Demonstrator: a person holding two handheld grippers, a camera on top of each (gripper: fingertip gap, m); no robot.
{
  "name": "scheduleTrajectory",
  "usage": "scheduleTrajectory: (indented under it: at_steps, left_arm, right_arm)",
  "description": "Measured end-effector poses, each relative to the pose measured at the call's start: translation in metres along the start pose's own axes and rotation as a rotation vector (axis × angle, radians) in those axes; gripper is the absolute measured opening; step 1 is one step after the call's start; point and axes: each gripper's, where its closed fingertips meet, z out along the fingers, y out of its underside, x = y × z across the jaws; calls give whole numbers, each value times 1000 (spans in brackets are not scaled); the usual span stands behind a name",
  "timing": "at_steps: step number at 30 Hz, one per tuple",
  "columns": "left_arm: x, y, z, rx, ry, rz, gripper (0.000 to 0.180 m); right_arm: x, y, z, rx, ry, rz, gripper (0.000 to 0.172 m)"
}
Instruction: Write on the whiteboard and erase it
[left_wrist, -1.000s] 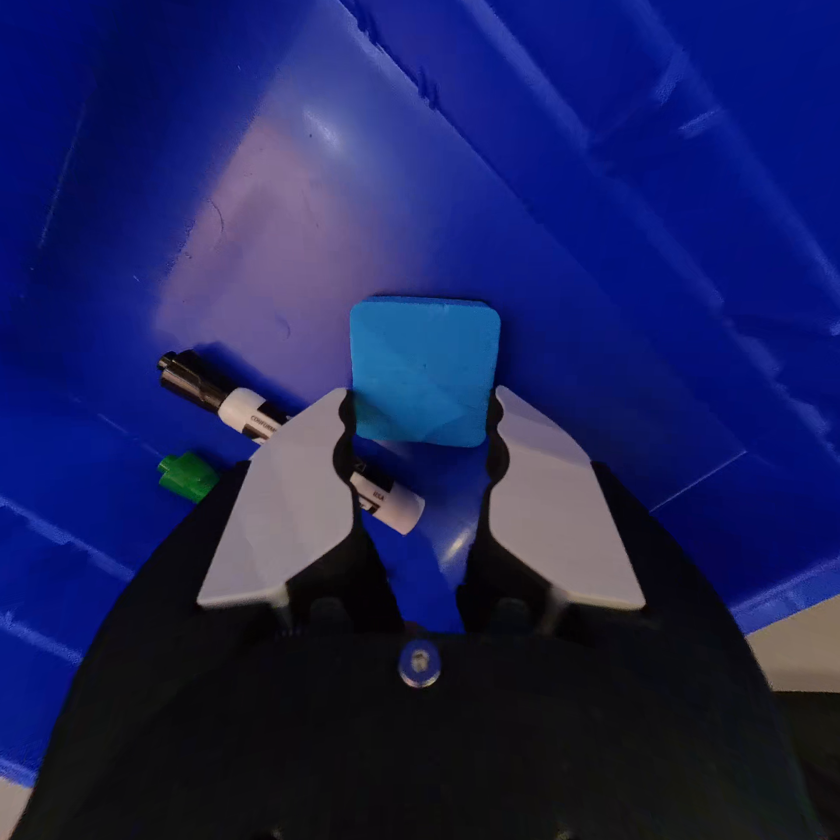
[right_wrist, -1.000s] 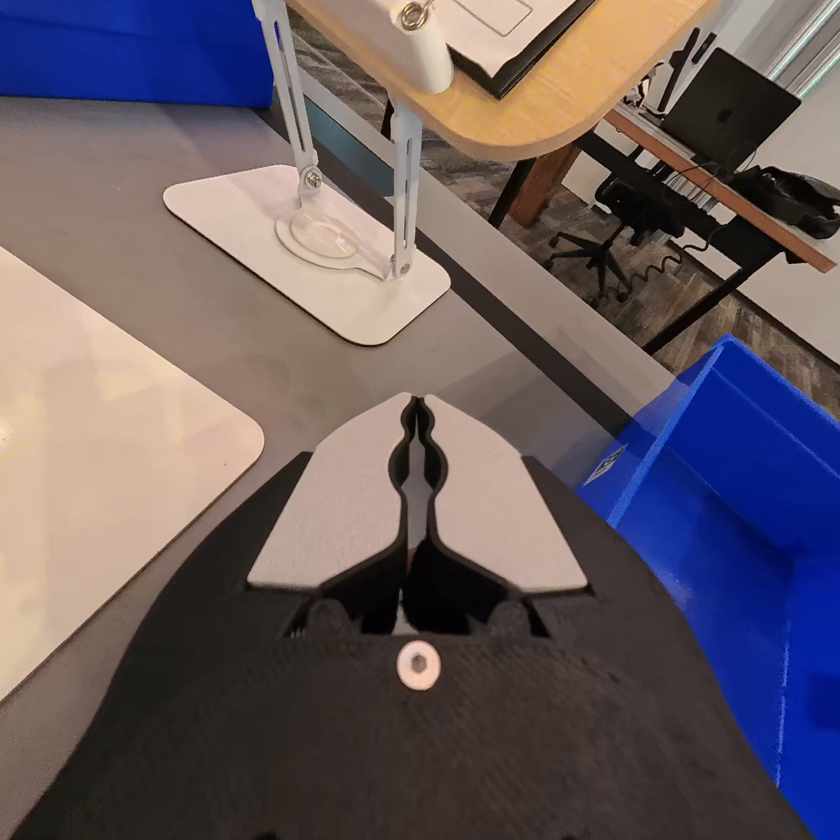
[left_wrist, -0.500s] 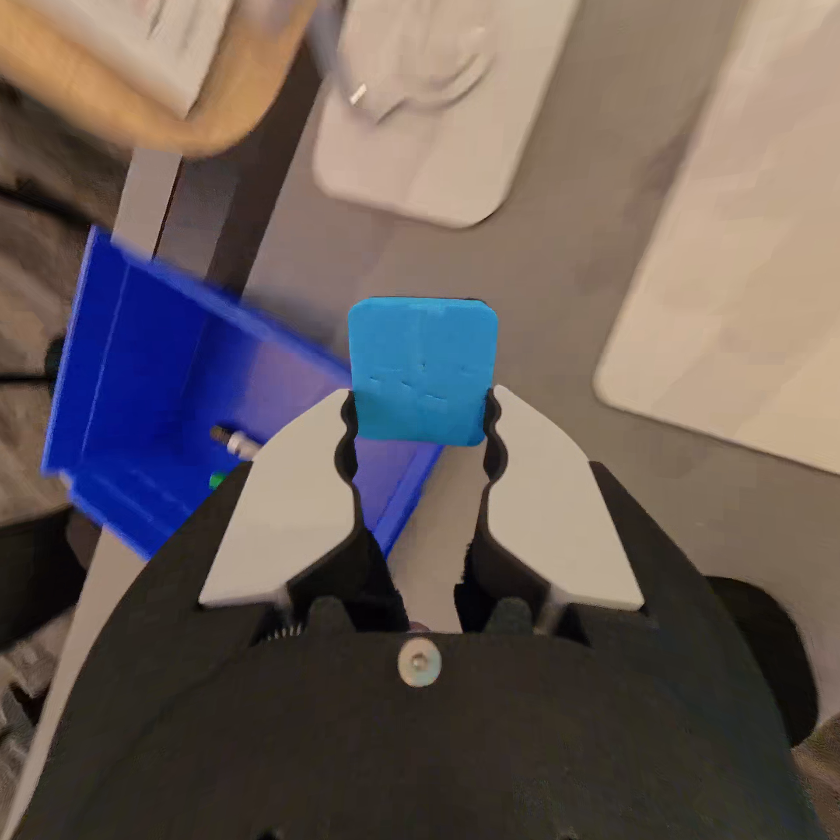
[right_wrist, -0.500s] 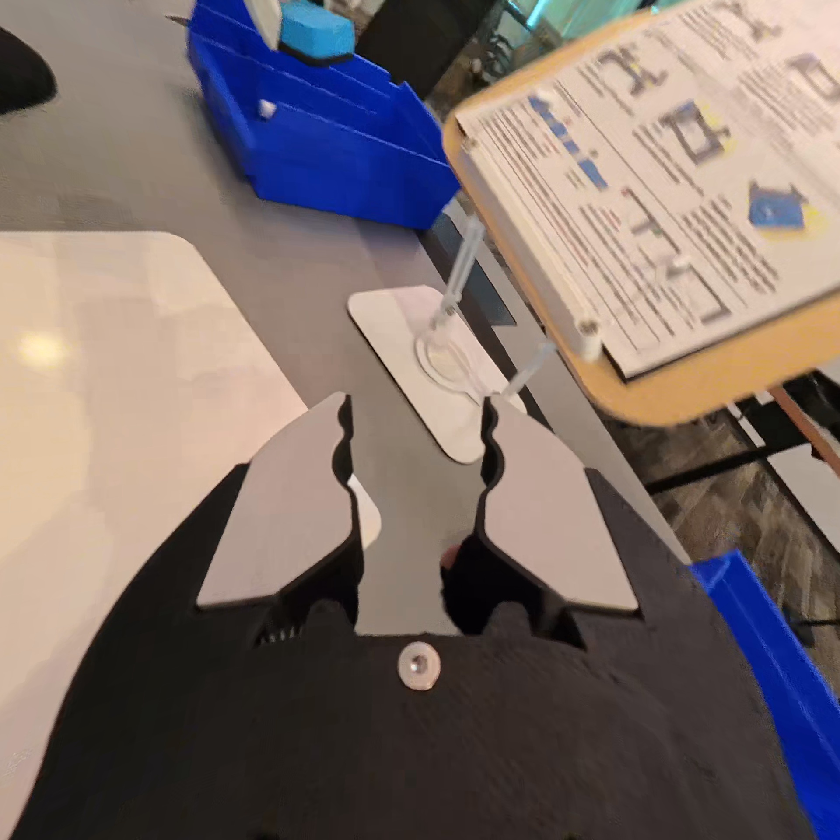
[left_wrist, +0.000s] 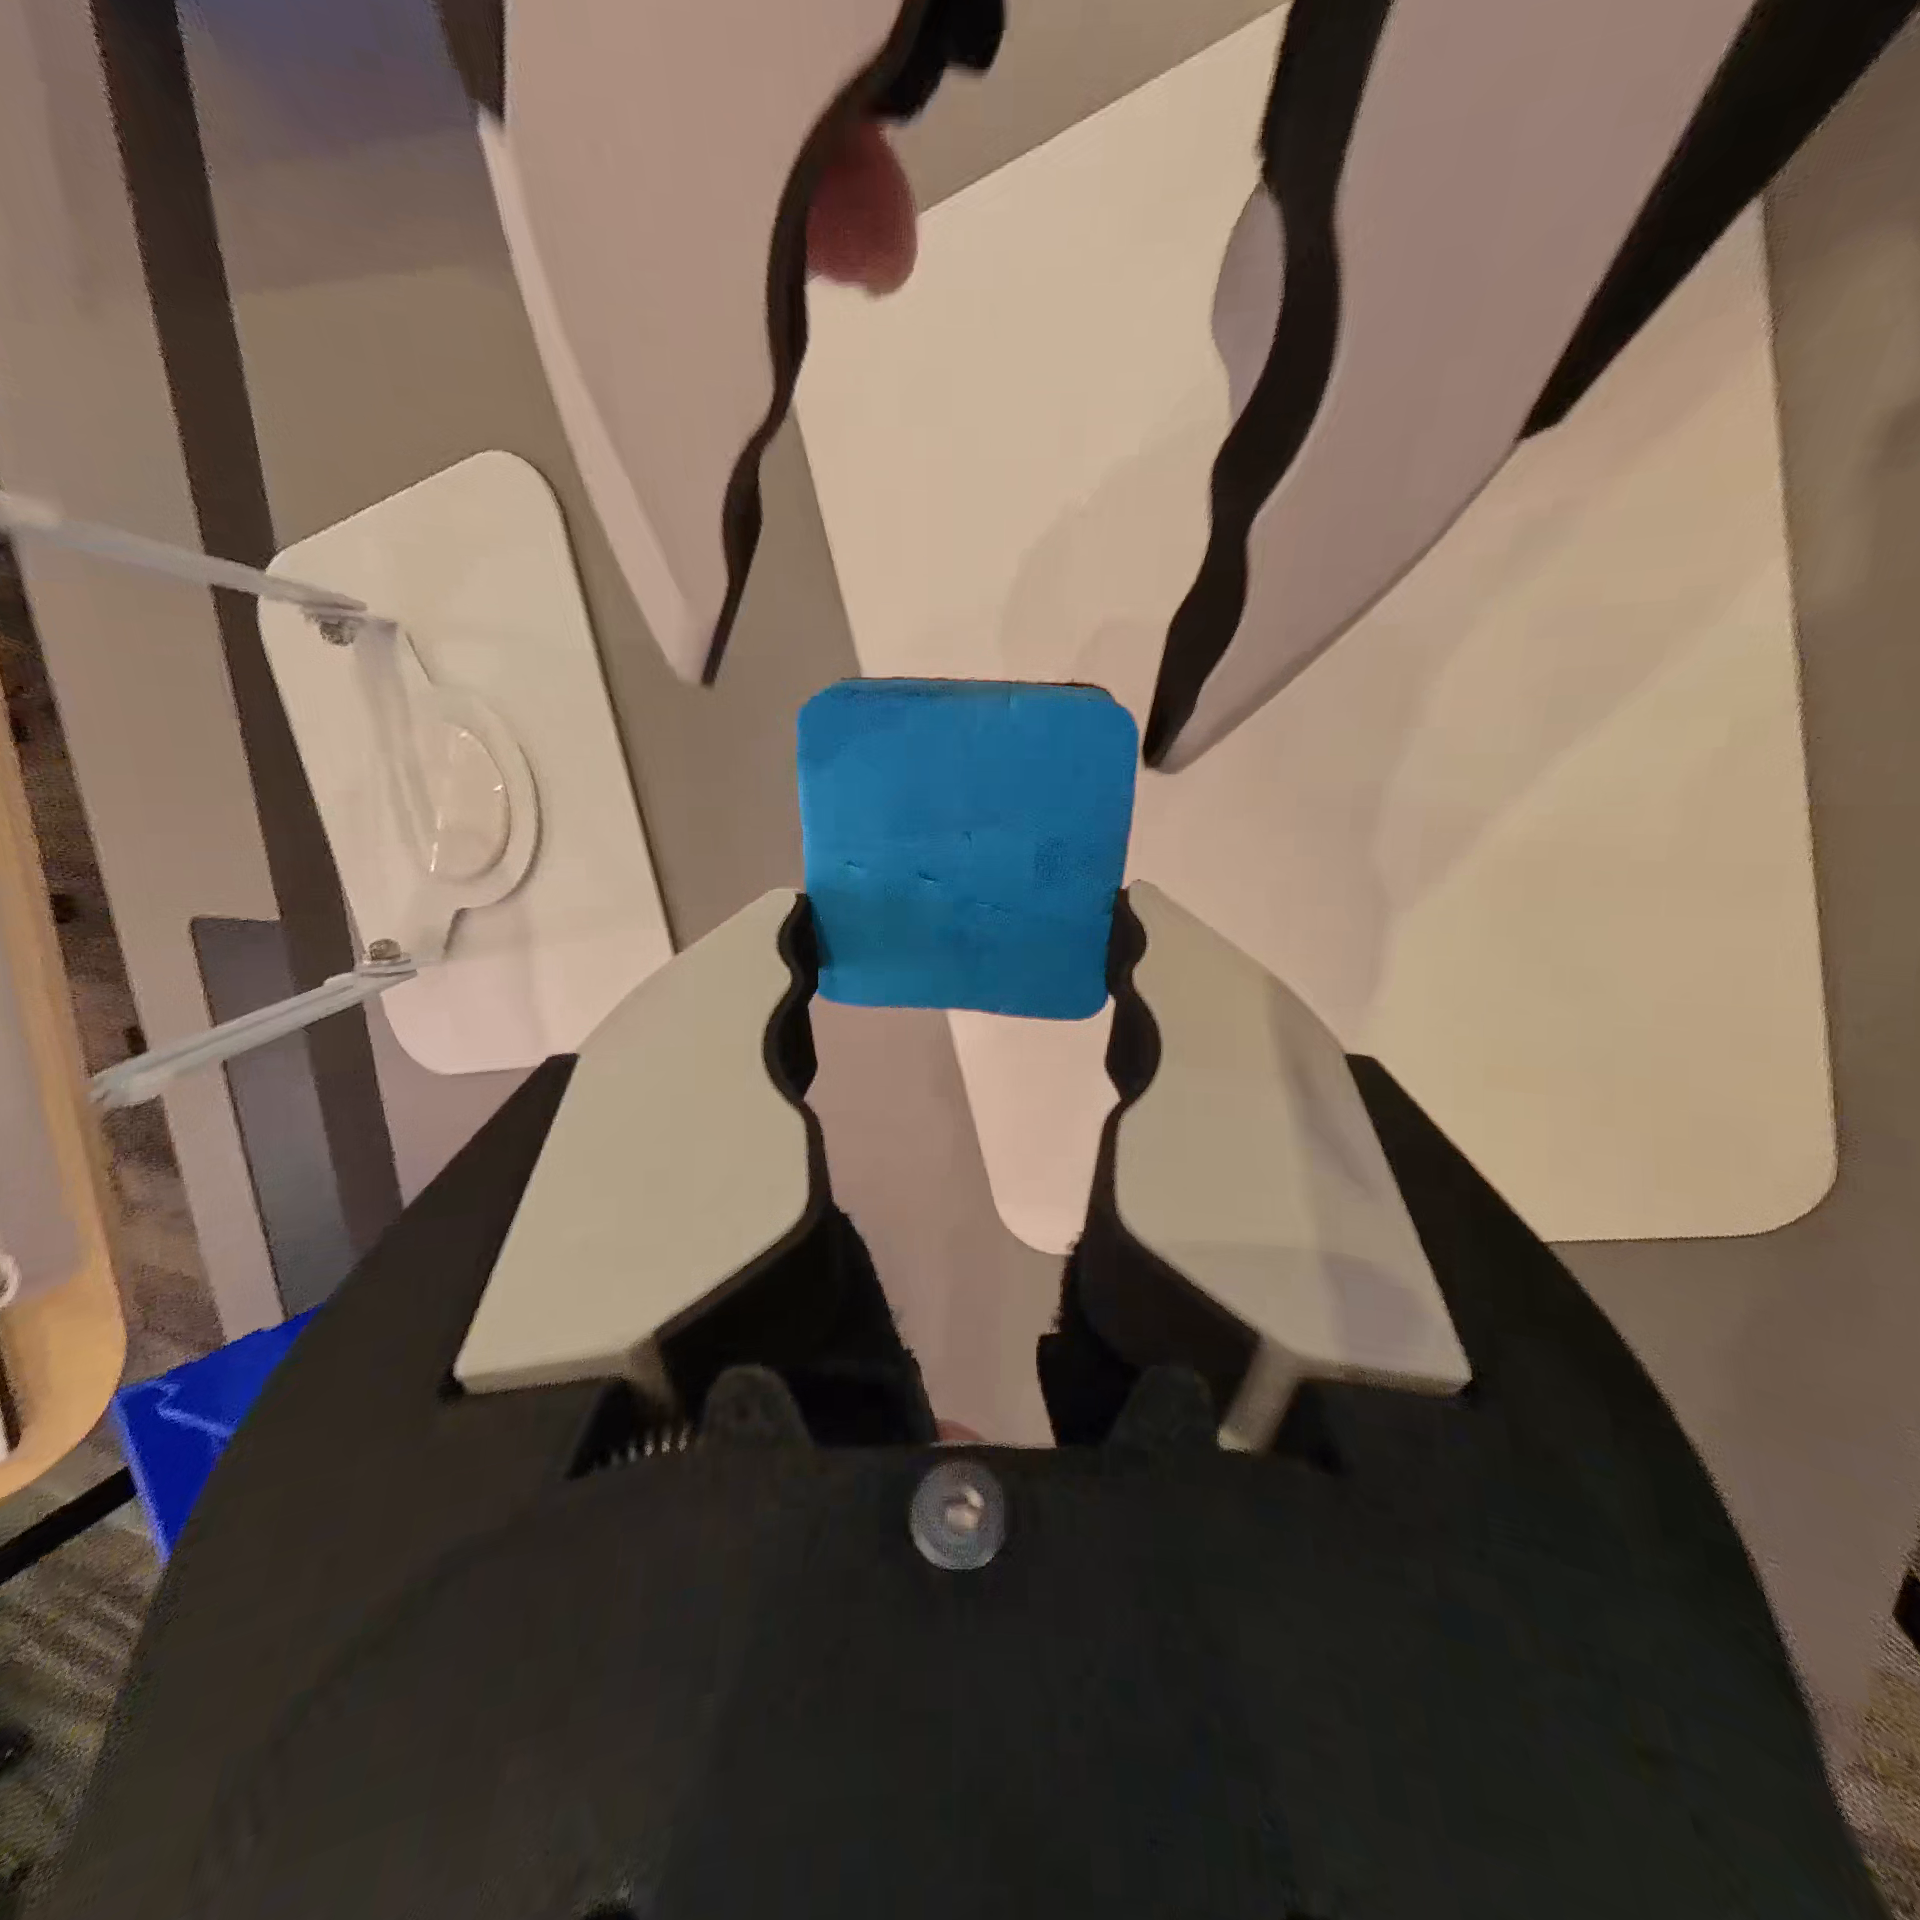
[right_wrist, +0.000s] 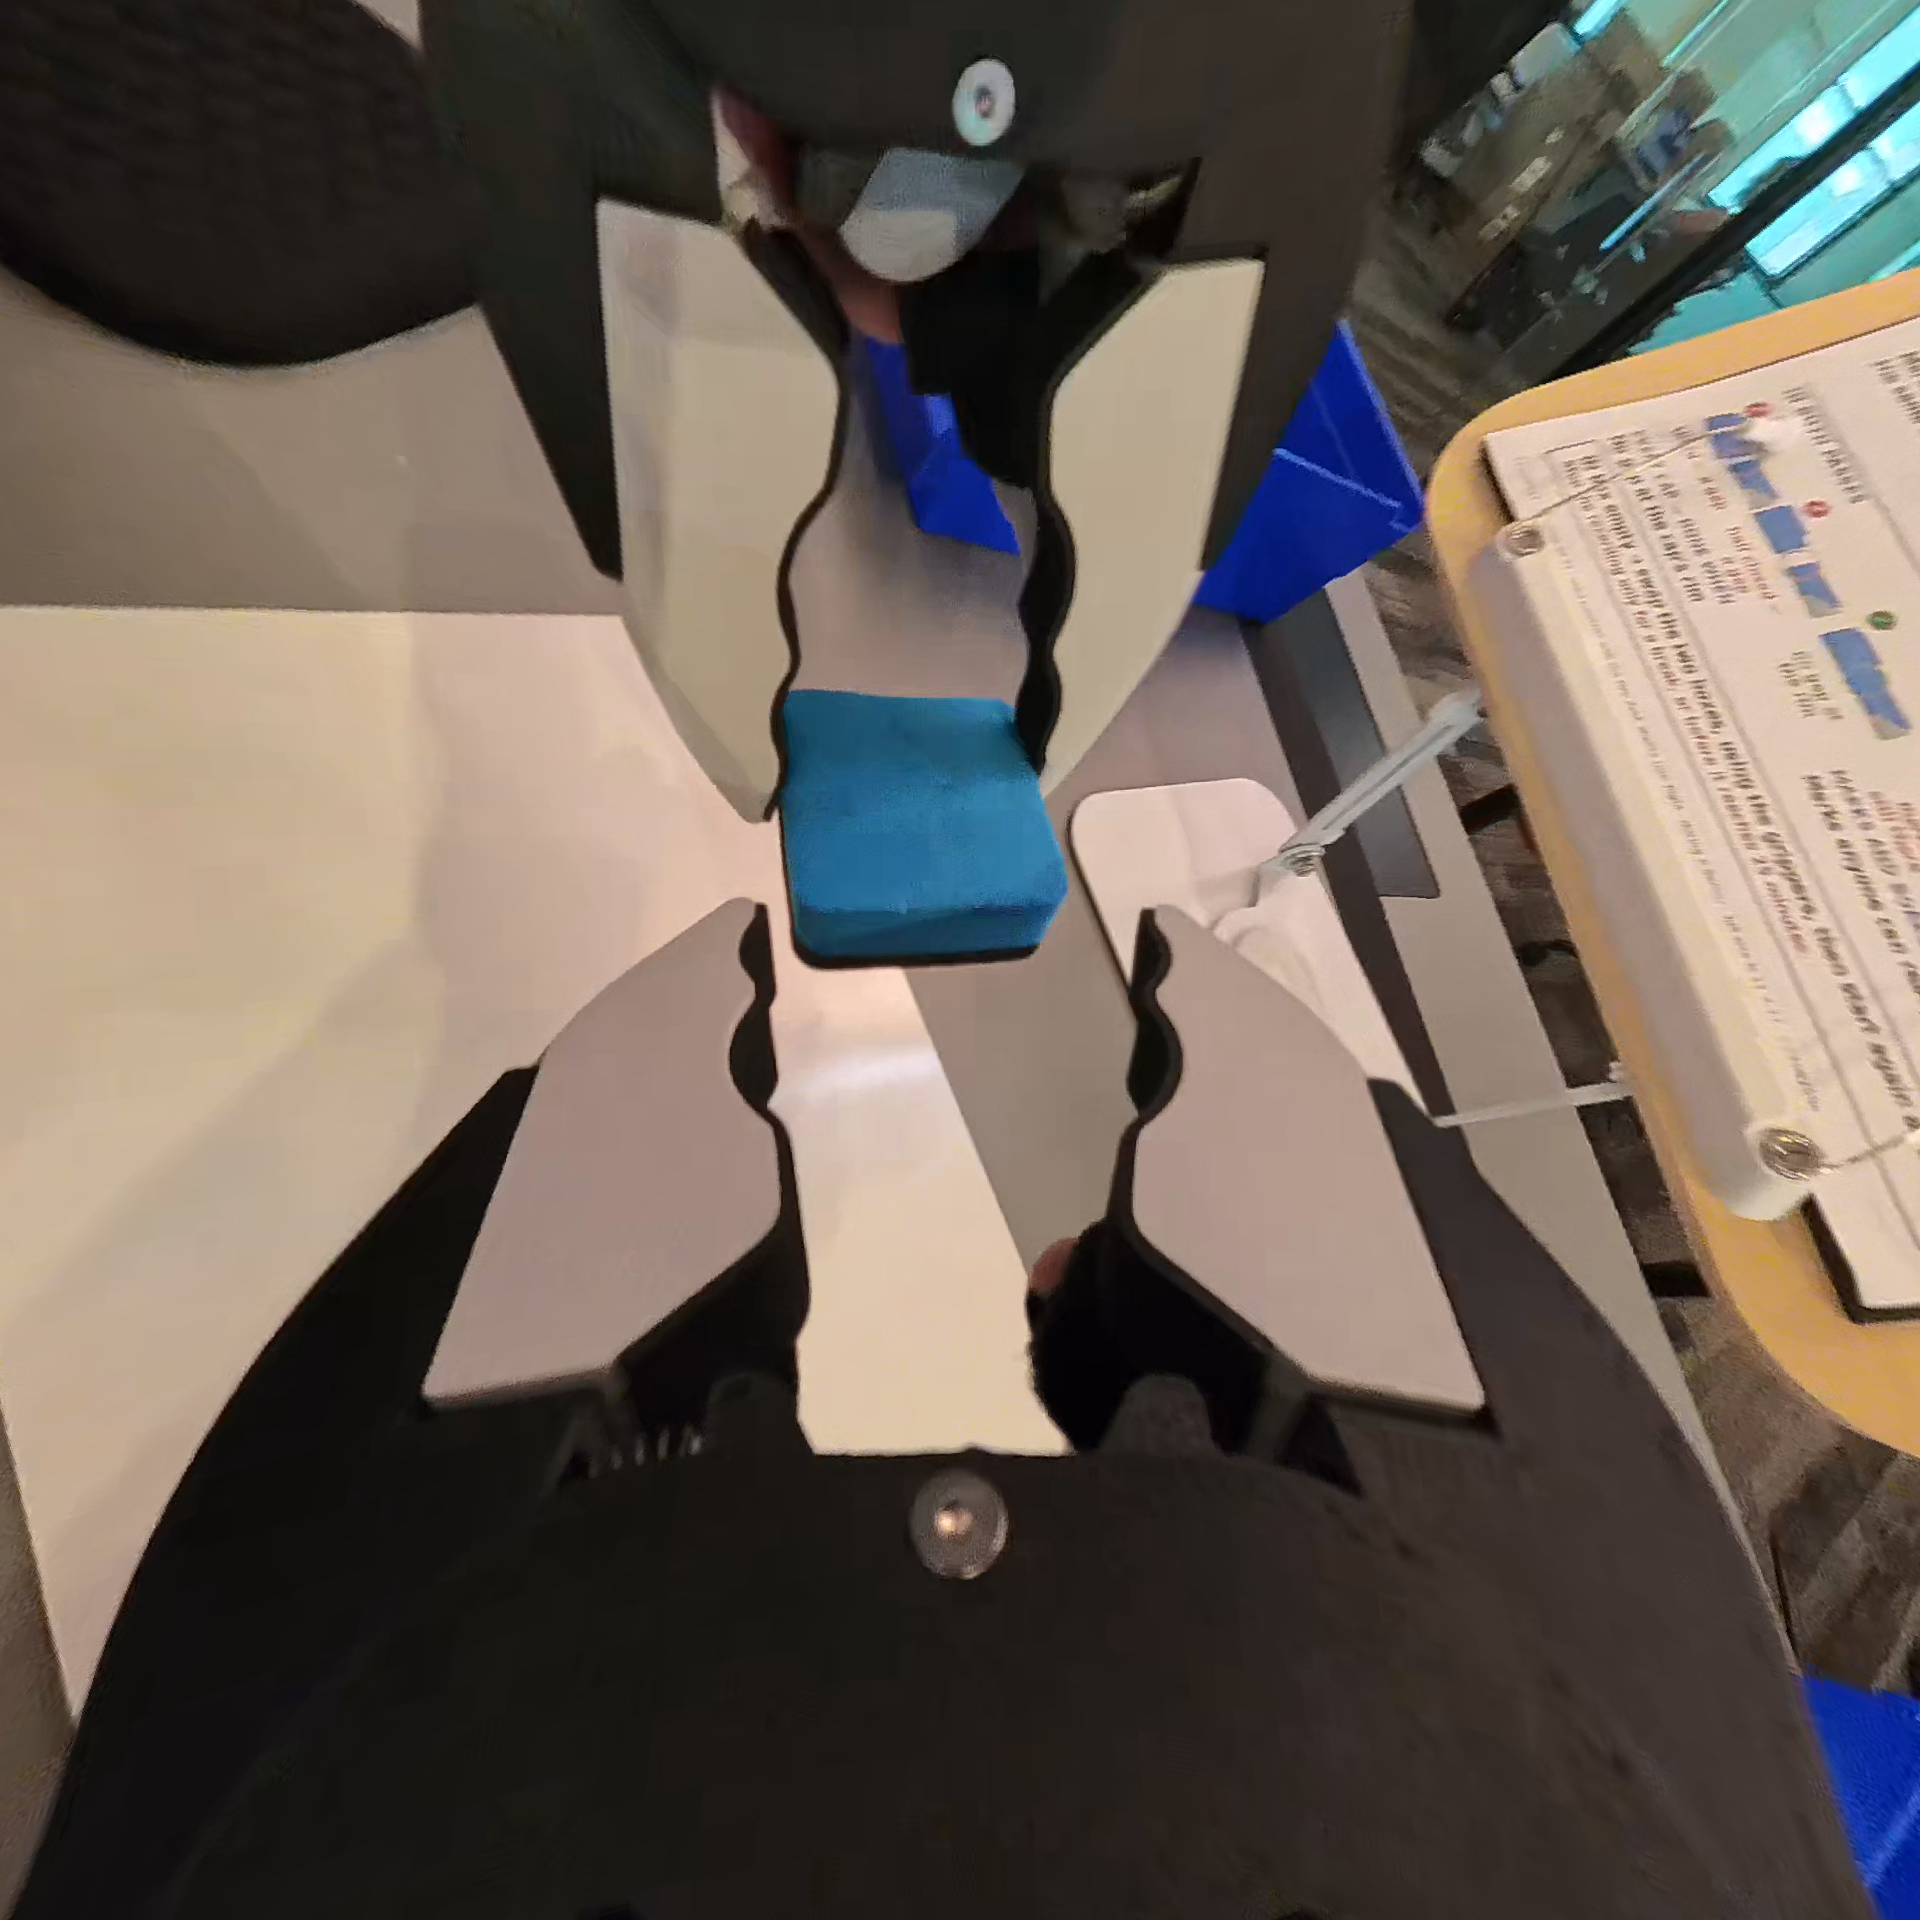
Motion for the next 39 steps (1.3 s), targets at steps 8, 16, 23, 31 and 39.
scheduleTrajectory:
  at_steps: [8, 16, 23, 31, 39]
  left_arm:
    - [10, -11, 2, -10, 2, 59, 54]
    - [-5, -6, -20, 104, -41, -71, 61]
    - [13, 73, 6, 32, 74, -292, 60]
    - [44, 130, 42, -26, 179, -453, 58]
    - [57, 139, 49, -51, 223, -449, 57]
  right_arm:
    - [-16, 1, 6, 29, -60, -4, 55]
    - [10, 29, -27, 38, -25, 74, 55]
    - [36, 141, -74, -113, -132, 166, 55]
    - [20, 198, -69, -187, -315, 192, 55]
    - [9, 222, -64, -329, -424, 101, 55]
